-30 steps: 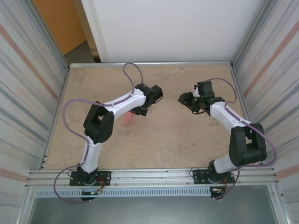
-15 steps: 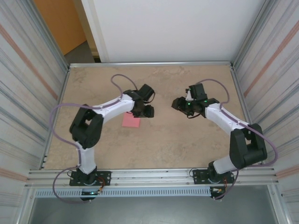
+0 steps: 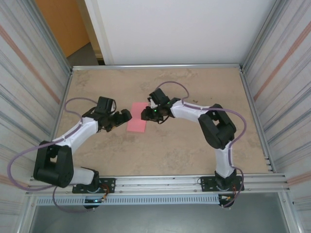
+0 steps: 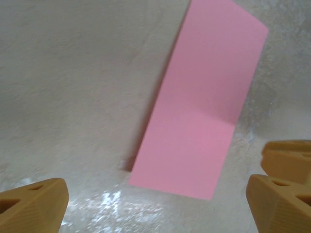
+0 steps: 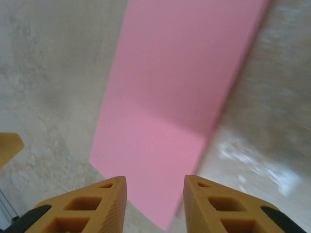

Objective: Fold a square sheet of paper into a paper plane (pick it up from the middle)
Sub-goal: Third fold the triangle at the center of the table.

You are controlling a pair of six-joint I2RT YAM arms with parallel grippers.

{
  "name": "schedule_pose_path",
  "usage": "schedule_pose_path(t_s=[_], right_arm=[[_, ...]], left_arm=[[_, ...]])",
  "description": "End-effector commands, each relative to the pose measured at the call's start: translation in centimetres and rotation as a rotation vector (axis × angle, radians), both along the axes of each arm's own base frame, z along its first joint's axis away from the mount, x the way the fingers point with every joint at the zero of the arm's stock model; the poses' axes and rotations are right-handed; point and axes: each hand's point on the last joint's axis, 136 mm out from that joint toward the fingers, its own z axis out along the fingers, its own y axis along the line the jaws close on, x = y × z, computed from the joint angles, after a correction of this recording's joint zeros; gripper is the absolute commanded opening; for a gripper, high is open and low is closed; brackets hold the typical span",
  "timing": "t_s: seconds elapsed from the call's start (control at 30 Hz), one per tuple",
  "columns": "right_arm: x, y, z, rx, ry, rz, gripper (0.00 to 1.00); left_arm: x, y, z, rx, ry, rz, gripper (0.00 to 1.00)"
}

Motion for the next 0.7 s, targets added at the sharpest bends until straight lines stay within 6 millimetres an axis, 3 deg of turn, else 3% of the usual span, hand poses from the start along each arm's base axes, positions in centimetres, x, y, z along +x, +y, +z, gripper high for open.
schedule_pose_path(t_s=[0.0,0.13,0.27,0.47,0.67], right_arm=[[0.2,0.9,-1.6,-0.027,0.046,-0.014,0.33],[-0.4,1.8,-3.7,-0.043,0.087,0.011,0.32],[-0.9,0.9,-5.5,-0.103,0.114,0.023,0.31],[-3.1,-4.2,-6.8,-0.253,0.105,0.144,0.31],[-4.9,-8.7,-4.8,-0.255,0.050,0.330,0.33]], left_arm=[[0.2,0.4,1.2,-0.050,-0.066,-0.007,0.99],[-0.2,0.6,0.7,-0.046,-0.064,-0.015,0.99],[-0.4,0.0,0.6,-0.080,-0.053,-0.037,0.99],[-0.6,-1.3,1.2,-0.145,-0.056,-0.094,0.99],[-1.2,-3.6,1.0,-0.268,-0.049,-0.178,0.97]])
